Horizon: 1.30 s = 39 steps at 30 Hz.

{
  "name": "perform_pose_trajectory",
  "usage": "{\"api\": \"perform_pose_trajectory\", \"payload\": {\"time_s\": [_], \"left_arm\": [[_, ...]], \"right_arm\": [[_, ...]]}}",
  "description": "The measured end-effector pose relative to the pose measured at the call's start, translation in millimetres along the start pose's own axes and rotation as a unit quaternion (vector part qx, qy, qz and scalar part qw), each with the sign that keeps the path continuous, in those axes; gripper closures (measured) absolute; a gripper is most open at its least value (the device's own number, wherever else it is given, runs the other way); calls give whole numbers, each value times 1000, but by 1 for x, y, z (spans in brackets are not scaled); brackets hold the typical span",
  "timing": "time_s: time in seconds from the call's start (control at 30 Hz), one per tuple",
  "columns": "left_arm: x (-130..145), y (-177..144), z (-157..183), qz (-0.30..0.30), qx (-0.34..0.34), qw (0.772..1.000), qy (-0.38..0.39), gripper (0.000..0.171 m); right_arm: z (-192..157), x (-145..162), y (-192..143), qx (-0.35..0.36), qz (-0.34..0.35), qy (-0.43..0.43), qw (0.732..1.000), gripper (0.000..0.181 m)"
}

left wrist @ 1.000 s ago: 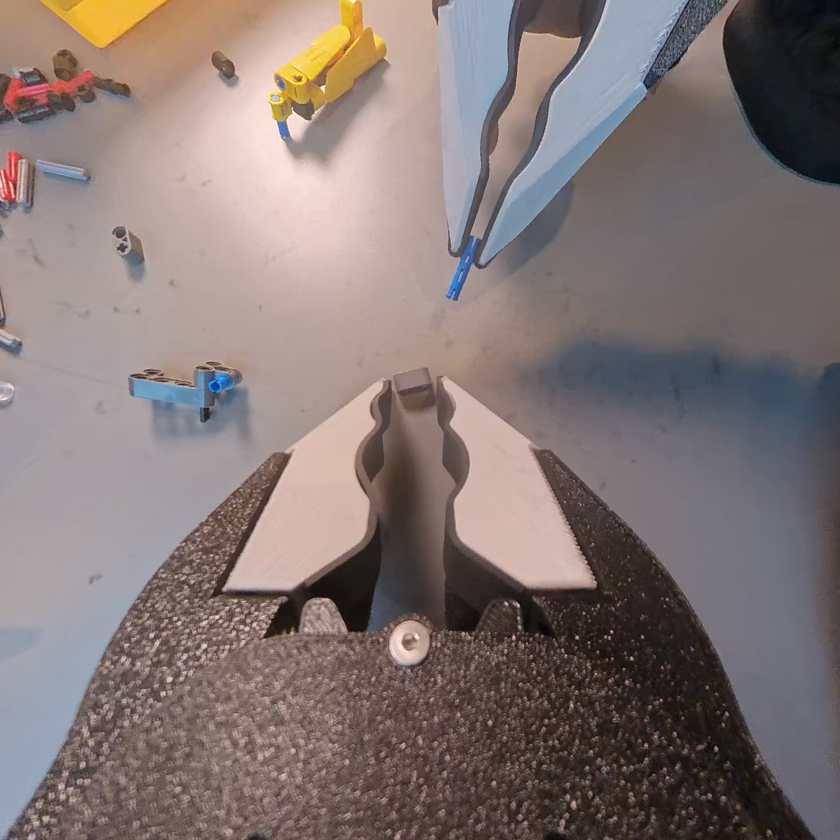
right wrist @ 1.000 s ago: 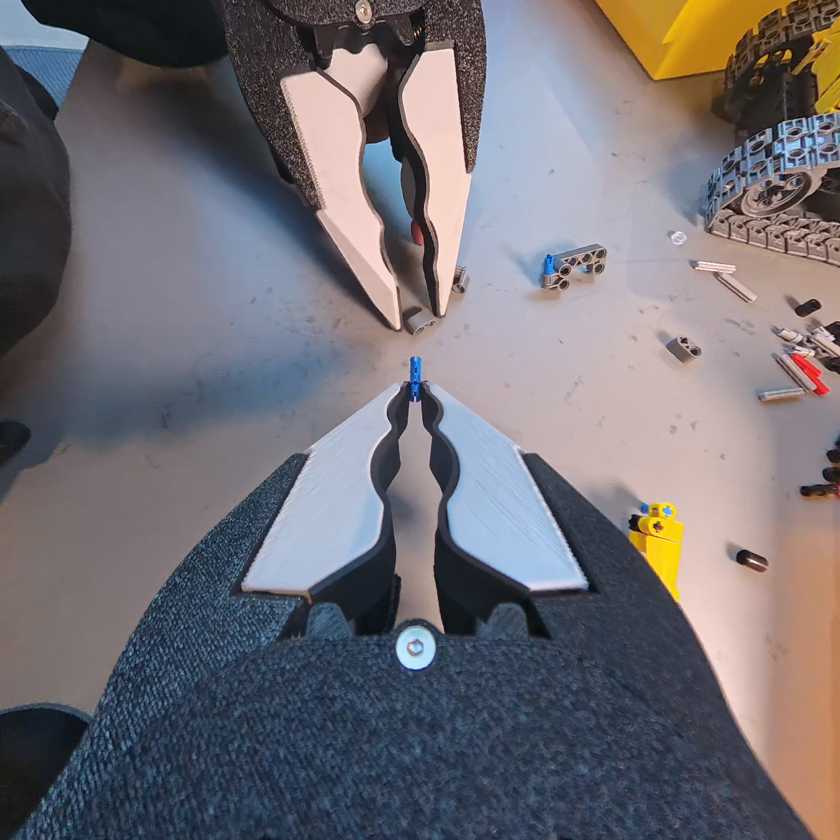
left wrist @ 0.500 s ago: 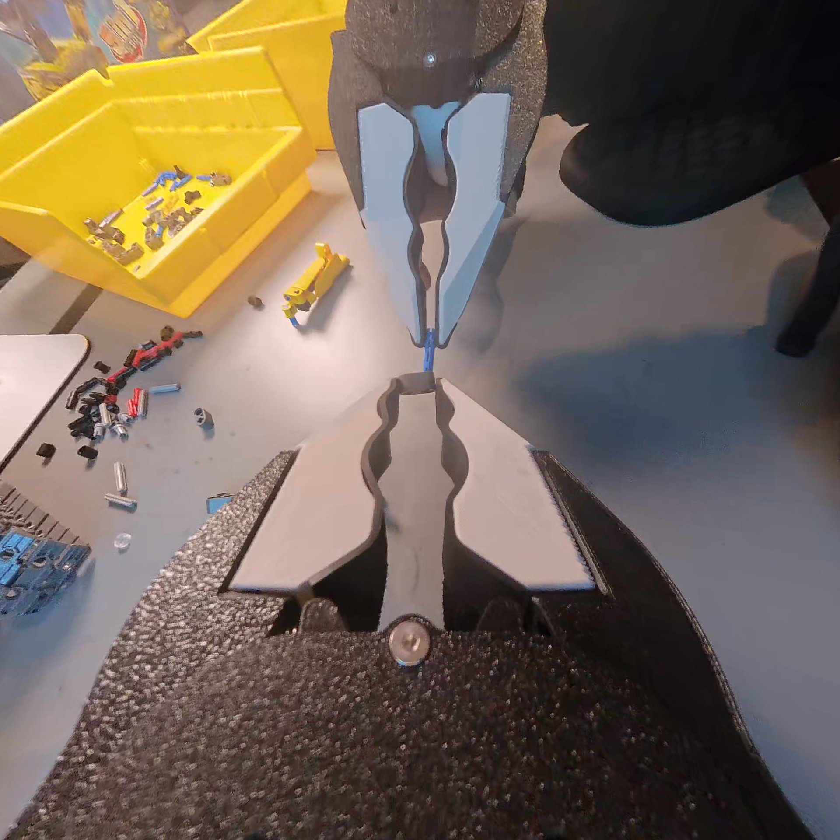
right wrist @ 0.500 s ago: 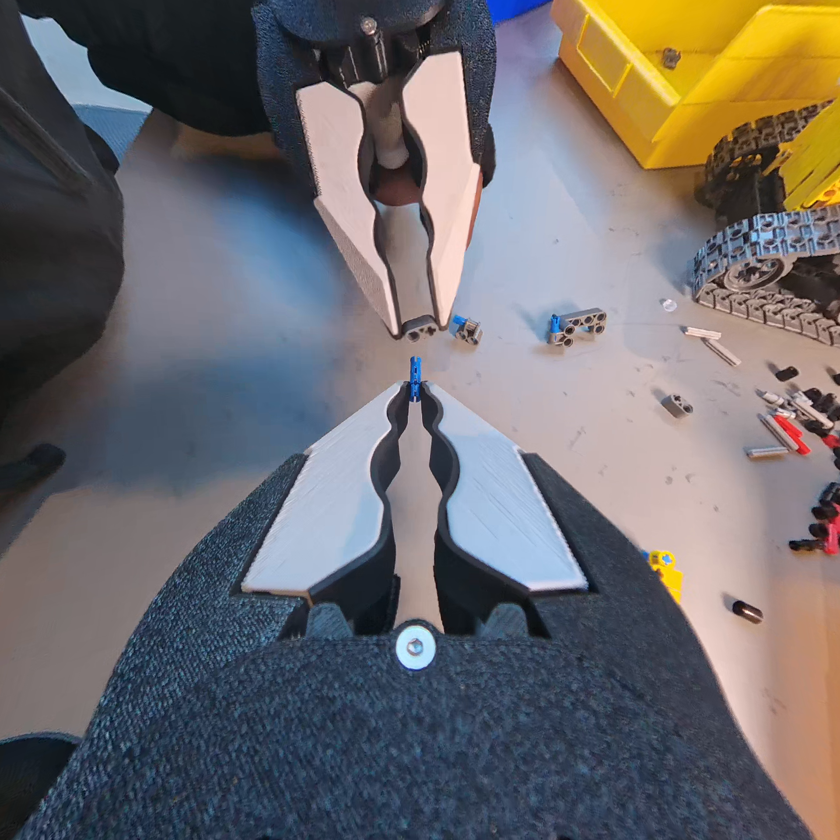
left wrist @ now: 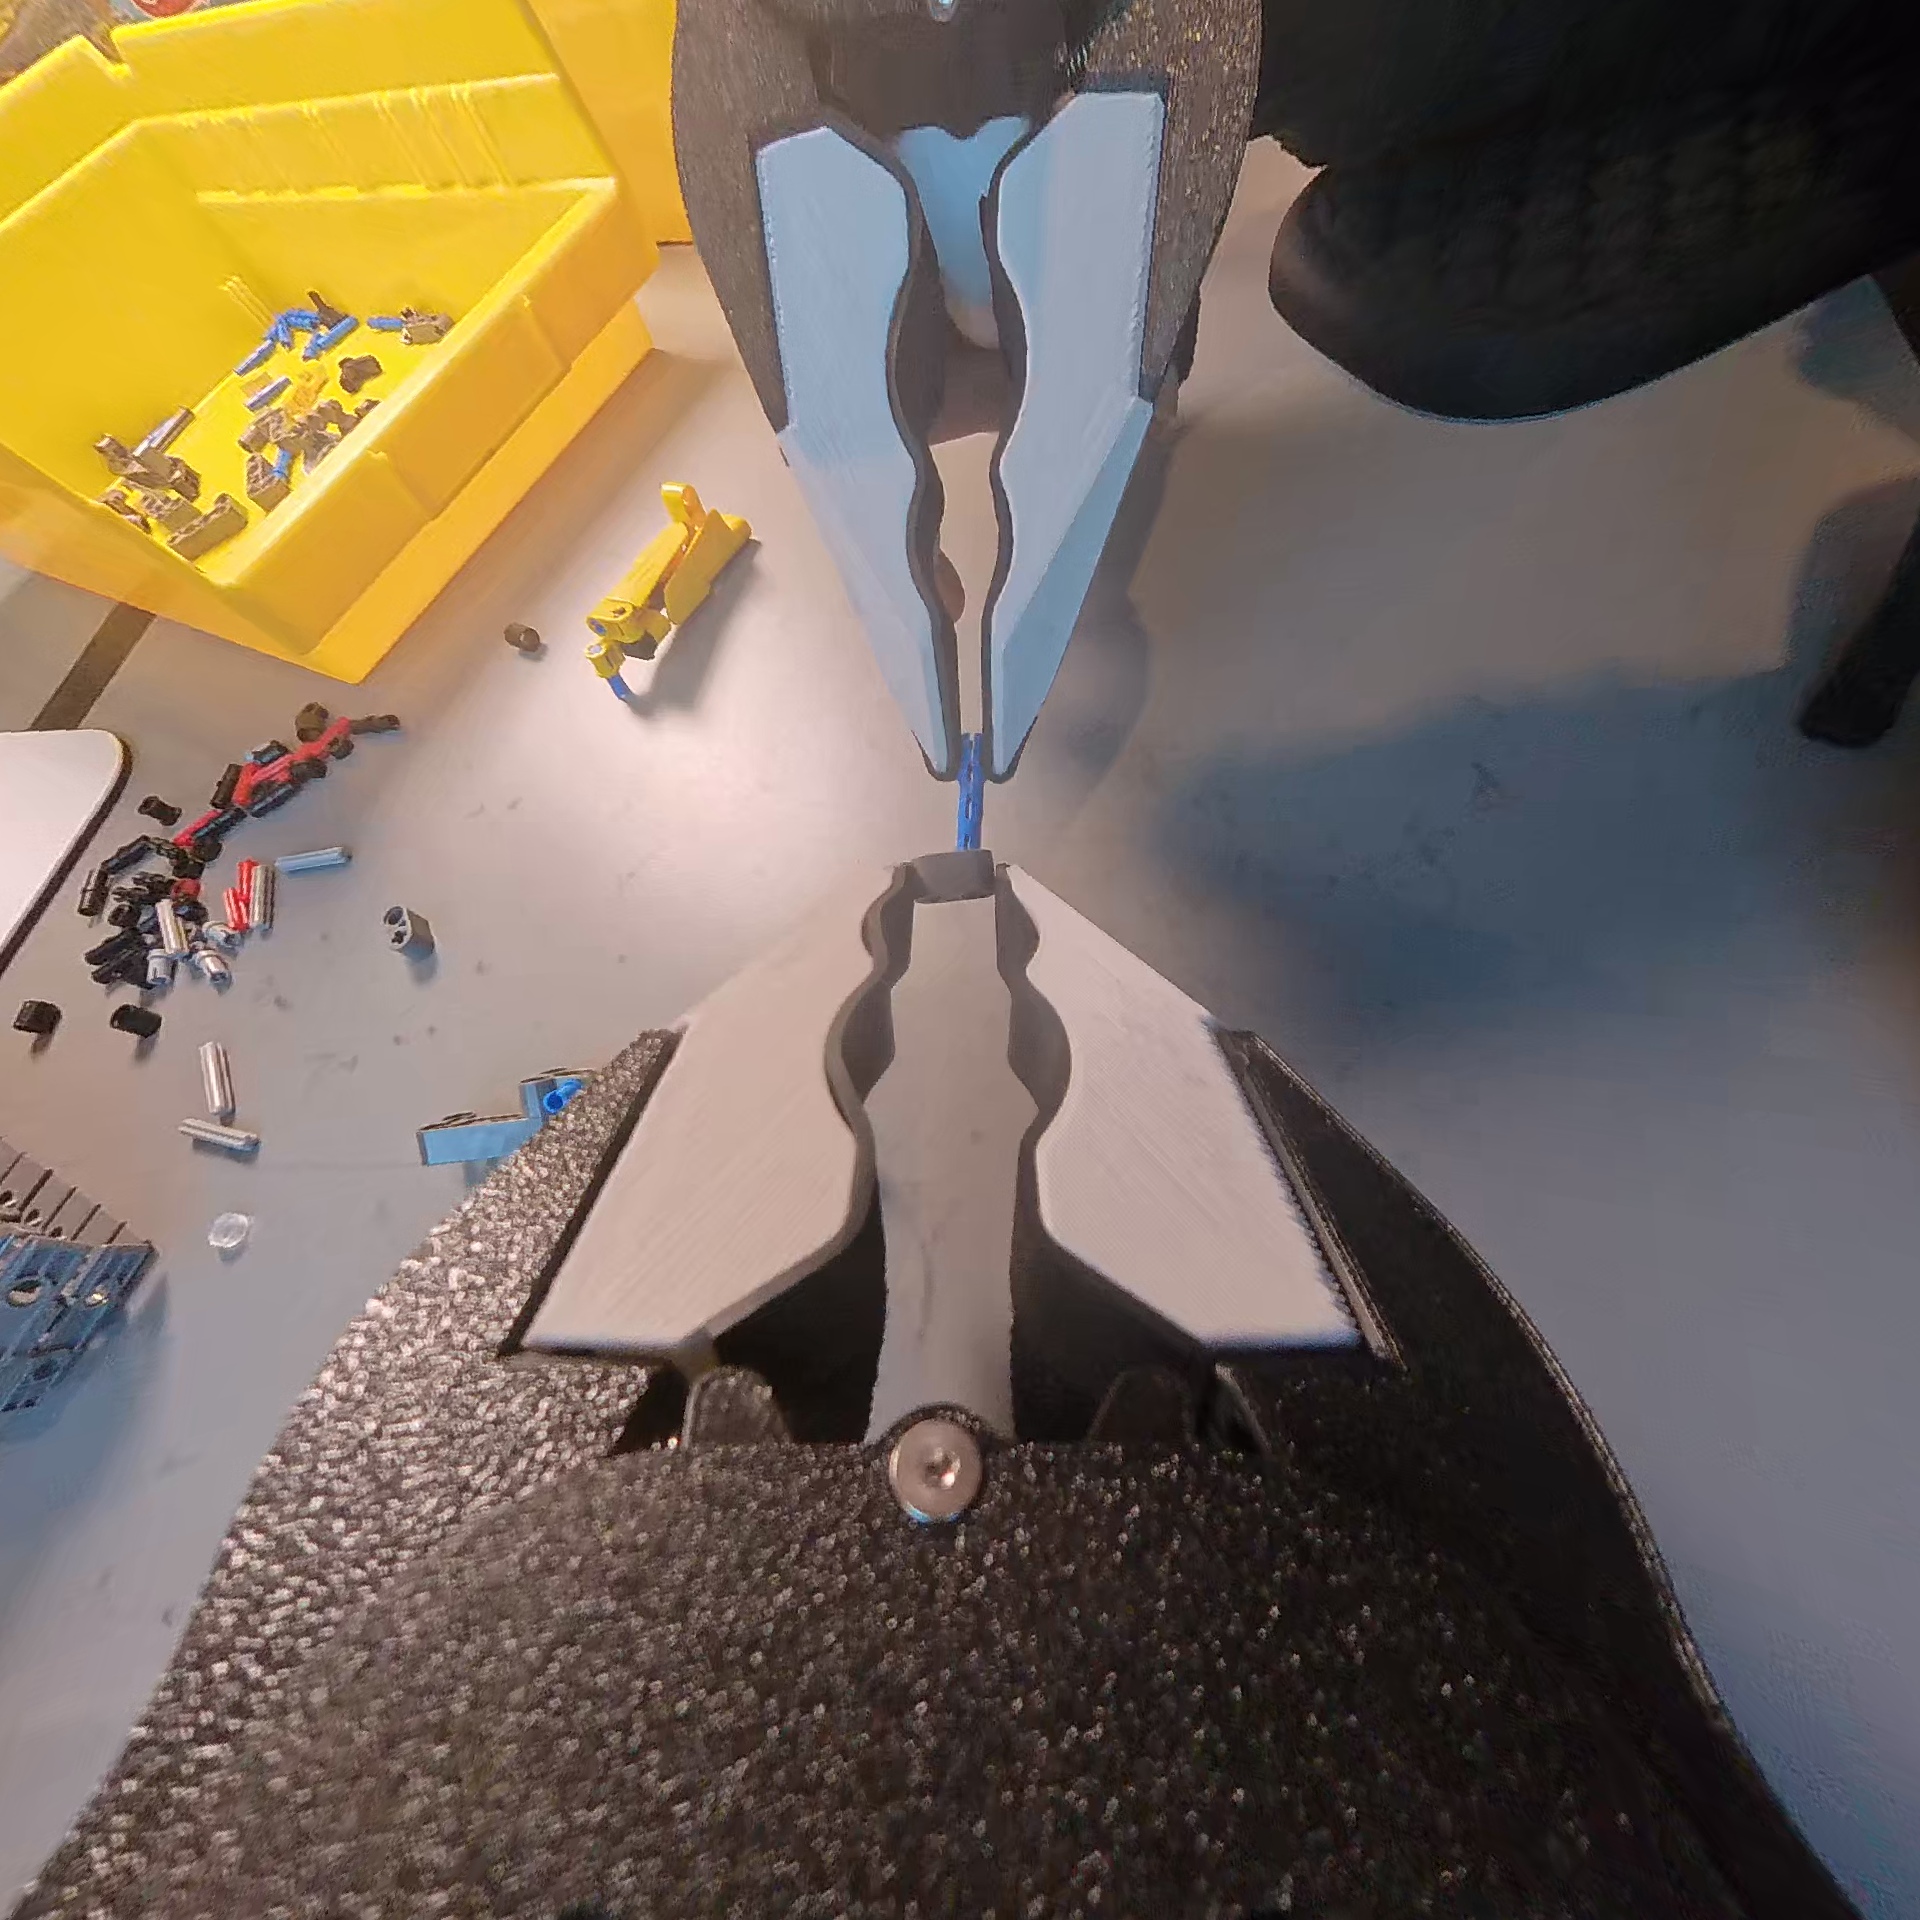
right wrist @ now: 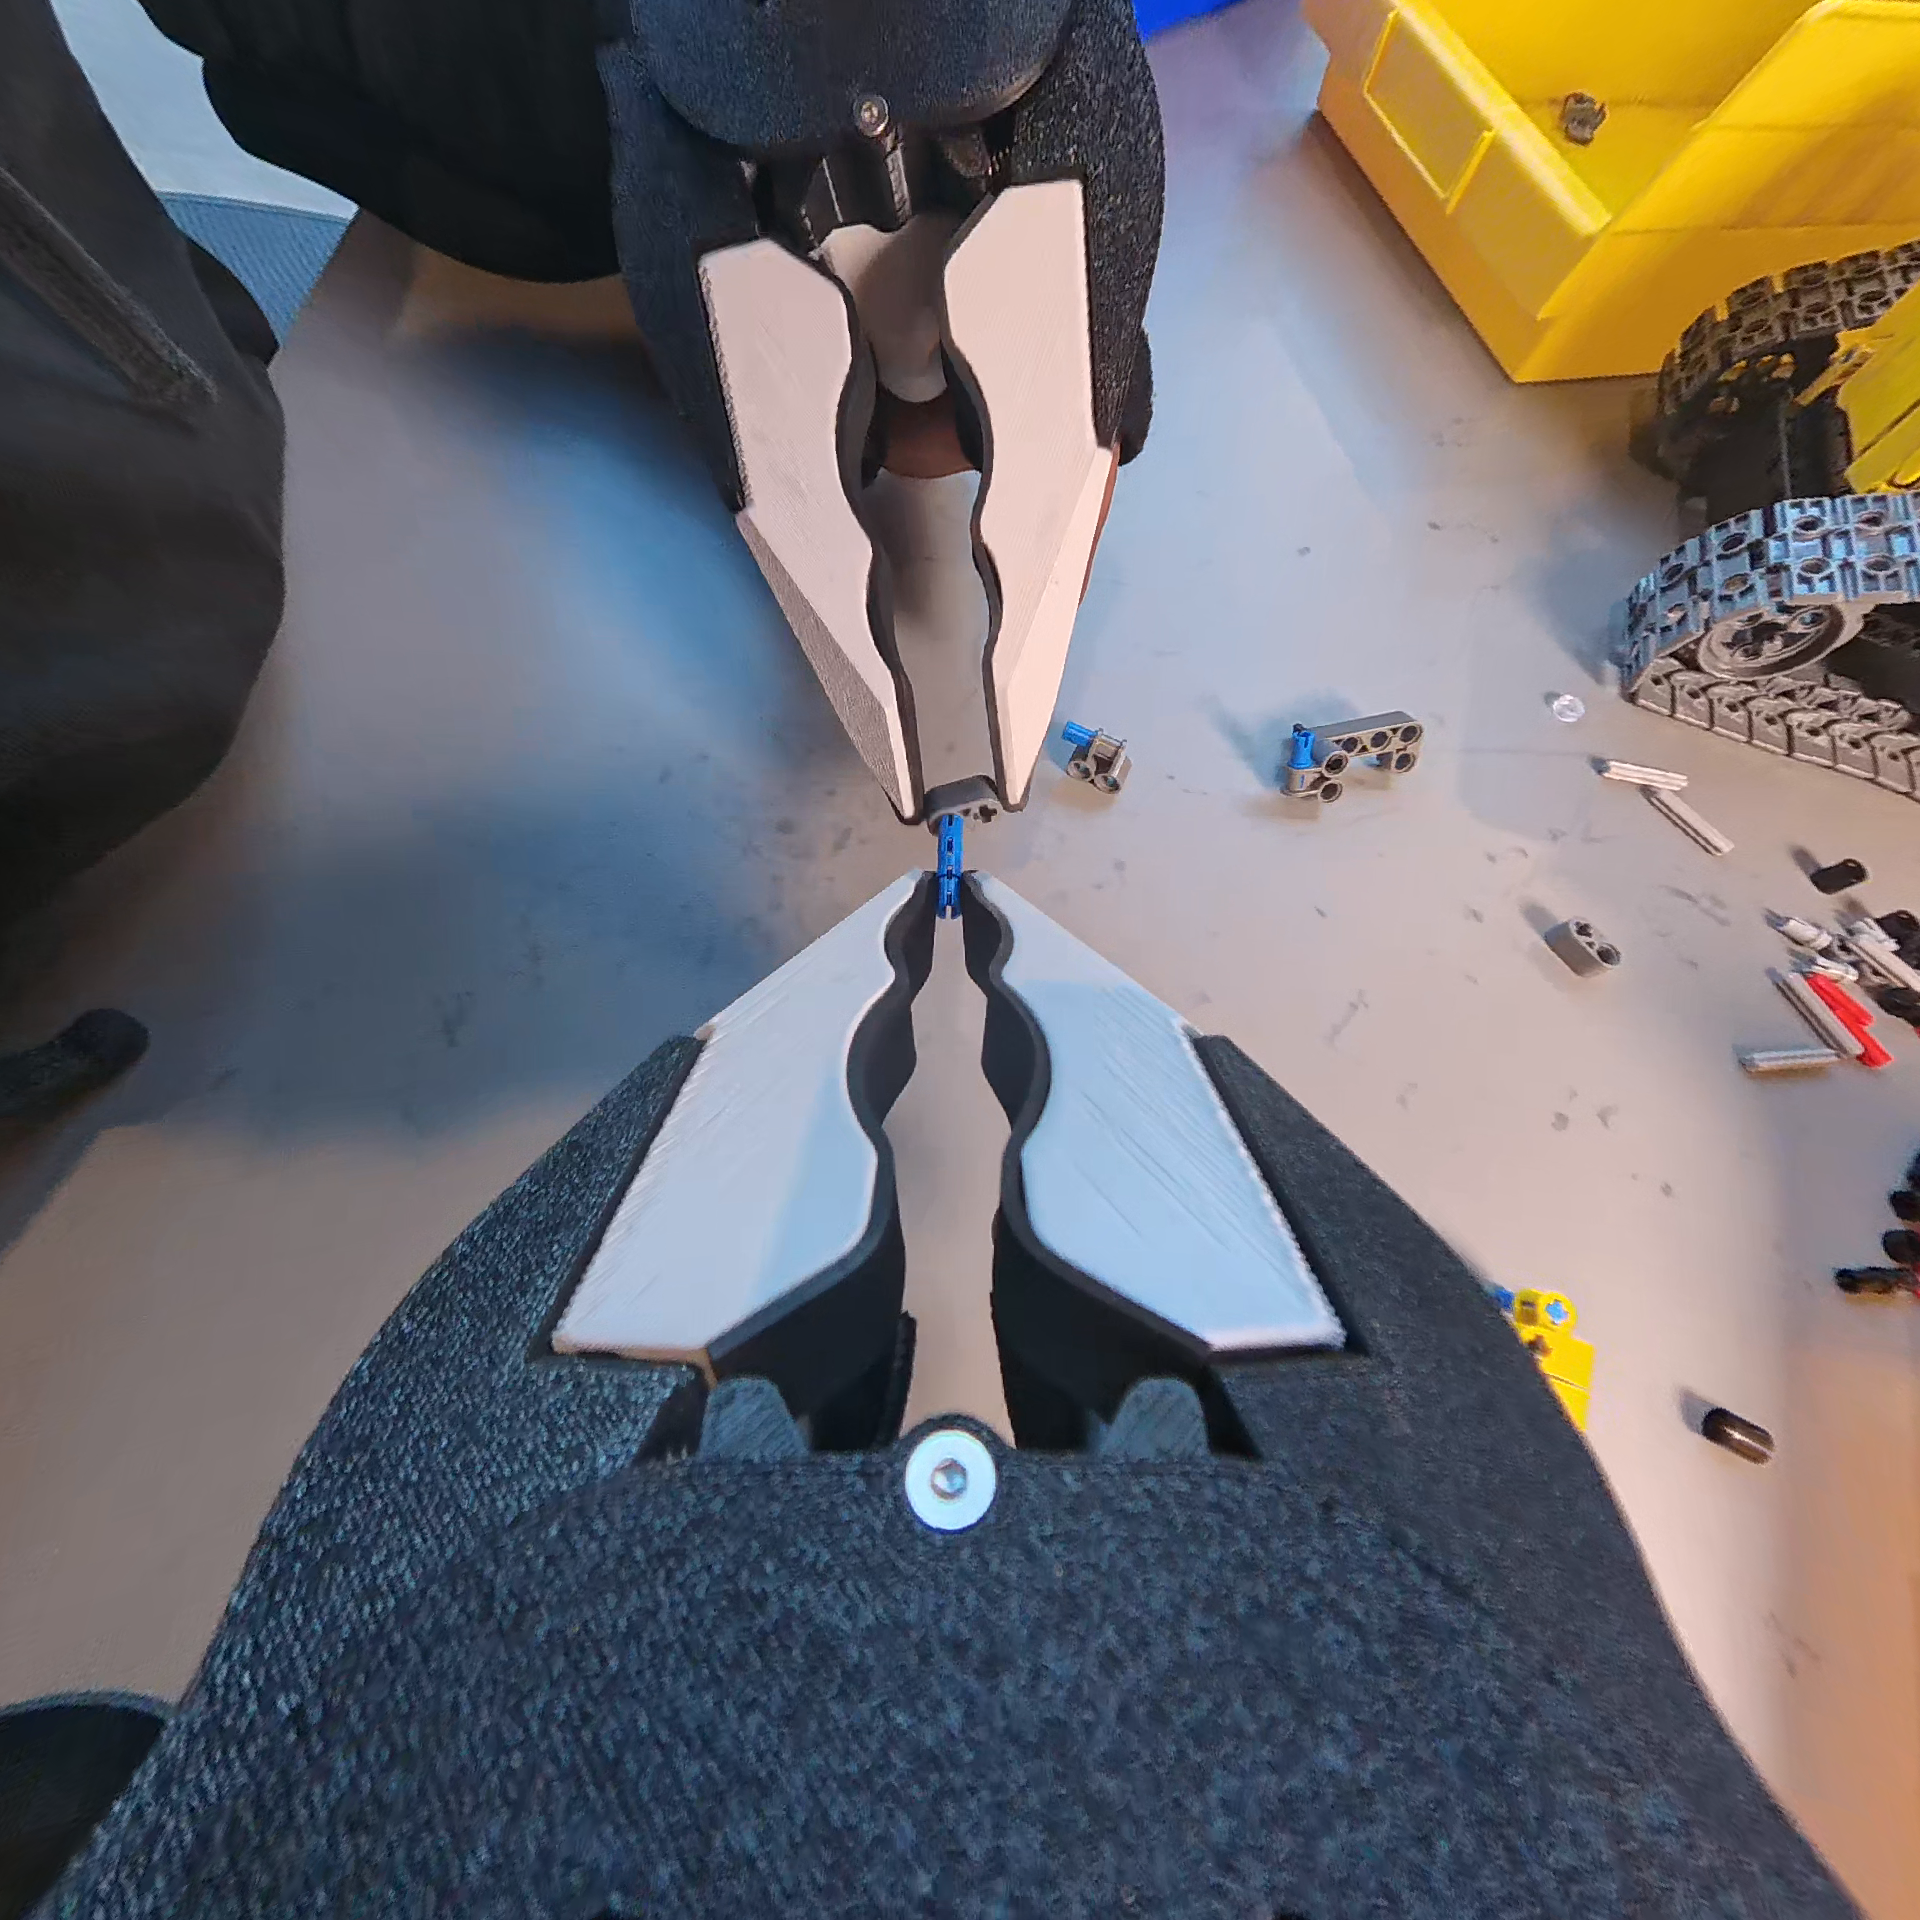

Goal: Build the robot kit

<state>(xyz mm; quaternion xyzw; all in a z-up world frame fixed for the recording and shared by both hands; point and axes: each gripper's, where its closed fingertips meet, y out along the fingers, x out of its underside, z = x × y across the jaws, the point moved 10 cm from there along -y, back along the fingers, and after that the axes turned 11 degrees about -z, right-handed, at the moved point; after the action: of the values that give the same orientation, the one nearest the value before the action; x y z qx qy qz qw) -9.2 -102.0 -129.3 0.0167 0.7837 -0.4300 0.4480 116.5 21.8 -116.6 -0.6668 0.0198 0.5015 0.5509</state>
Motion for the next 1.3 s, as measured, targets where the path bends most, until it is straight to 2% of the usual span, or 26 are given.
{"api": "perform_pose_trajectory", "payload": {"time_s": [0.3, 0.4, 0.6, 0.7, 0.77, 0.93, 1.07, 1.13, 1.2, 1.27, 1.3], "left_arm": [[1, -1, 2, 4, 27, 1000, -11, 158], [0, -5, 2, 20, 30, 999, -18, 158], [-4, -7, 4, 16, -4, 1000, 0, 159], [-8, -10, 1, 36, -10, 999, -10, 159], [-10, -7, 3, 19, -27, 999, 12, 159], [-8, -8, 1, 28, -26, 999, -4, 159], [-10, -11, -2, 36, -55, 998, -9, 160], [-10, -14, -6, 42, -57, 997, -19, 159], [-11, -18, -14, 54, -45, 997, -45, 158], [-10, -23, -26, 88, -1, 990, -106, 158], [-9, -26, -31, 110, 27, 983, -142, 158]], "right_arm": [[-3, 1, 3, -22, 8, -4, 1000, 177], [-2, 0, 0, -29, 30, 2, 999, 177], [-3, -6, -5, -9, 30, -7, 999, 177], [-1, -10, -3, -11, 45, 12, 999, 177], [-2, -10, 1, 1, 27, 4, 1000, 177], [1, -9, 2, -12, 47, 40, 998, 177], [8, -9, 3, -22, 82, 98, 992, 177], [10, -9, 2, -22, 101, 116, 988, 176], [13, -12, -2, 10, 120, 103, 987, 174], [10, -17, -11, 32, 146, 66, 987, 161], [9, -19, -16, 57, 151, 44, 986, 161]]}}
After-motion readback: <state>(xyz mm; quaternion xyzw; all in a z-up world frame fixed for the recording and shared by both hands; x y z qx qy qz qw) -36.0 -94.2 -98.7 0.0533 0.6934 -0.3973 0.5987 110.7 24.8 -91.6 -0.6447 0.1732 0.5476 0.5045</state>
